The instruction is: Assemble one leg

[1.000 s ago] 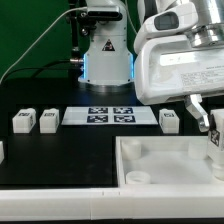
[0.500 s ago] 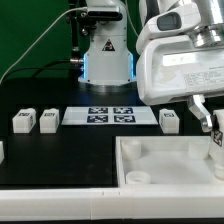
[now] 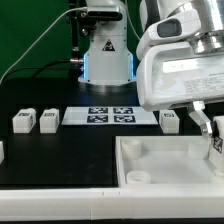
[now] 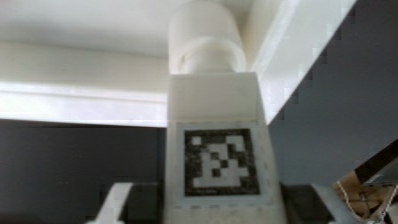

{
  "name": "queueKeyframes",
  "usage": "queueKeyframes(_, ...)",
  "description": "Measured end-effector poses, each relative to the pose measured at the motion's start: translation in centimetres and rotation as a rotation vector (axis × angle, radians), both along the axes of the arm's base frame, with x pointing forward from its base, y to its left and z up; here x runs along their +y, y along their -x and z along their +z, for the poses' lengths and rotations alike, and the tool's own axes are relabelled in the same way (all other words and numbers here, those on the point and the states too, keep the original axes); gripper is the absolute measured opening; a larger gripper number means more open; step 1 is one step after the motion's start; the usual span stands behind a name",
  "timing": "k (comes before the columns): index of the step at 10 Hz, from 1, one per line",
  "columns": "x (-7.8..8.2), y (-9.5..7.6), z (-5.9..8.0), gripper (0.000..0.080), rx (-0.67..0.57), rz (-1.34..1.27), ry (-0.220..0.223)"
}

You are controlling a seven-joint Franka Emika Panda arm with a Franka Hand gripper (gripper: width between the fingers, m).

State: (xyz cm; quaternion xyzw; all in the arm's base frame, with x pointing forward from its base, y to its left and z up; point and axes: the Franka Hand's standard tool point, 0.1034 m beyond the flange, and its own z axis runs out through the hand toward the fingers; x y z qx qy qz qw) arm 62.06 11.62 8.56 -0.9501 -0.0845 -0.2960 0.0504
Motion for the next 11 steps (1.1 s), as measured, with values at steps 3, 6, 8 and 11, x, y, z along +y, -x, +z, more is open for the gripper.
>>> queueKeyframes(3, 0.05, 0.31, -0.54, 0.0293, 0.025, 0.003, 0.002)
queueKeyframes(6, 0.12, 0.52, -0.95, 0.0293, 0.042, -0.003, 0.000)
queueKeyframes(8, 0.08, 0.57, -0.97, 0.0293, 0.013, -0.016, -0.005)
queueKeyframes(11, 0.03, 0.54, -0.96, 0.0509, 0.013, -0.017, -0.005)
